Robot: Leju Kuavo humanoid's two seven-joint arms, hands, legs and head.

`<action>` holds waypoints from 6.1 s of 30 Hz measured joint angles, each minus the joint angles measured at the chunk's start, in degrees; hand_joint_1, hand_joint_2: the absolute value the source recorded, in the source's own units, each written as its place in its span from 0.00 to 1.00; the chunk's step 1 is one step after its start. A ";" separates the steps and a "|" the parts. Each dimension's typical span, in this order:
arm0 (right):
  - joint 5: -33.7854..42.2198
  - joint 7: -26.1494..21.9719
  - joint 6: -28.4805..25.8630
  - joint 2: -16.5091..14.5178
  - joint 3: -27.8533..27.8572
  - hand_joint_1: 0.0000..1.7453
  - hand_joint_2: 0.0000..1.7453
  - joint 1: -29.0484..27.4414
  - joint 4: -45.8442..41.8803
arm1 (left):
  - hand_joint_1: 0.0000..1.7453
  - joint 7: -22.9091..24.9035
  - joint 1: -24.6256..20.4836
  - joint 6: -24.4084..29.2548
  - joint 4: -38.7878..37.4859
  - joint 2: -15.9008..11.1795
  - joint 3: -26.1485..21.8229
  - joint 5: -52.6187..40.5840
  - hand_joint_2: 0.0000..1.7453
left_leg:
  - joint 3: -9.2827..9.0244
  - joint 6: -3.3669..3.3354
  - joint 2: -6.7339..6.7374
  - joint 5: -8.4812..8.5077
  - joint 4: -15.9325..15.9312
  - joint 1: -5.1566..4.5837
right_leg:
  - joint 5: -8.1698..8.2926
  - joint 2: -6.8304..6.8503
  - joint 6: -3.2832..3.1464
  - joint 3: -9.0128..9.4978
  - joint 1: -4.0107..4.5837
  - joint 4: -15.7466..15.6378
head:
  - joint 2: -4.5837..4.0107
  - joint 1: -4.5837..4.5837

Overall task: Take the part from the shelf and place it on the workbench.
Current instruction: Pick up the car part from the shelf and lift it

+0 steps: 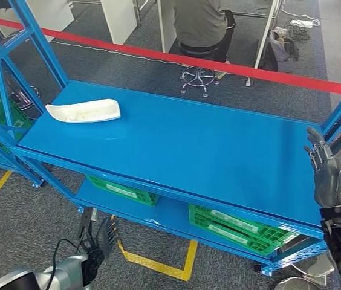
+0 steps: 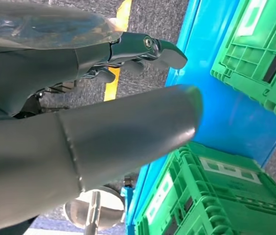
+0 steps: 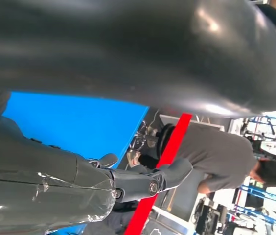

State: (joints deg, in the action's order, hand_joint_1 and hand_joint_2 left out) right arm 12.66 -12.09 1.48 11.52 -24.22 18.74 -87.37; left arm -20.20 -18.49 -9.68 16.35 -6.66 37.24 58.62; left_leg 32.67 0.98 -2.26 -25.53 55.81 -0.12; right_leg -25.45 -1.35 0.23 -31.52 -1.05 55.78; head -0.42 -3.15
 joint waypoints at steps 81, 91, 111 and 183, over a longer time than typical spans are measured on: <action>-2.26 1.58 1.97 0.13 -7.36 0.00 0.00 5.14 5.51 | 0.00 -0.05 -0.17 0.28 0.02 -0.12 0.00 -0.20 0.00 | 0.01 -2.62 2.65 3.64 -3.34 -0.61 | -7.73 1.96 0.44 -3.15 1.30 10.82 | 0.00 -0.06; -2.48 2.13 2.05 0.26 -7.46 0.00 0.00 5.16 5.60 | 0.00 -0.02 -0.07 0.31 0.02 0.21 0.00 -0.25 0.00 | 0.11 -1.00 -4.94 3.37 -2.65 -0.05 | 0.60 -3.14 -0.13 0.64 0.54 -1.16 | 0.00 0.38; -2.52 2.30 2.23 0.31 -8.21 0.00 0.00 5.76 5.60 | 0.00 -0.04 0.08 0.44 0.02 -0.02 0.00 -0.08 0.00 | 0.41 -1.87 2.33 3.86 -2.96 -0.01 | -4.94 3.75 1.06 -0.16 0.66 4.74 | 0.00 -0.17; -32.09 43.56 3.84 27.96 -0.43 0.00 1.00 8.08 -13.77 | 0.00 -6.25 7.46 -1.27 -0.02 -5.51 -2.54 5.38 0.00 | 0.33 -0.70 0.75 3.30 -2.28 0.01 | 0.23 0.59 0.06 0.99 0.52 -1.14 | 0.00 -0.09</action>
State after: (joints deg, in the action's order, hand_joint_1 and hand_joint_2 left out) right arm -19.44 31.46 5.32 39.48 -24.65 26.82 -101.14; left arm -26.45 -11.03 -10.95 16.33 -12.17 34.70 64.00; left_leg 33.00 0.28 -1.51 -22.23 53.53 -0.11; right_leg -25.22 -0.76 0.29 -30.54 -0.52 54.65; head -0.42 -3.24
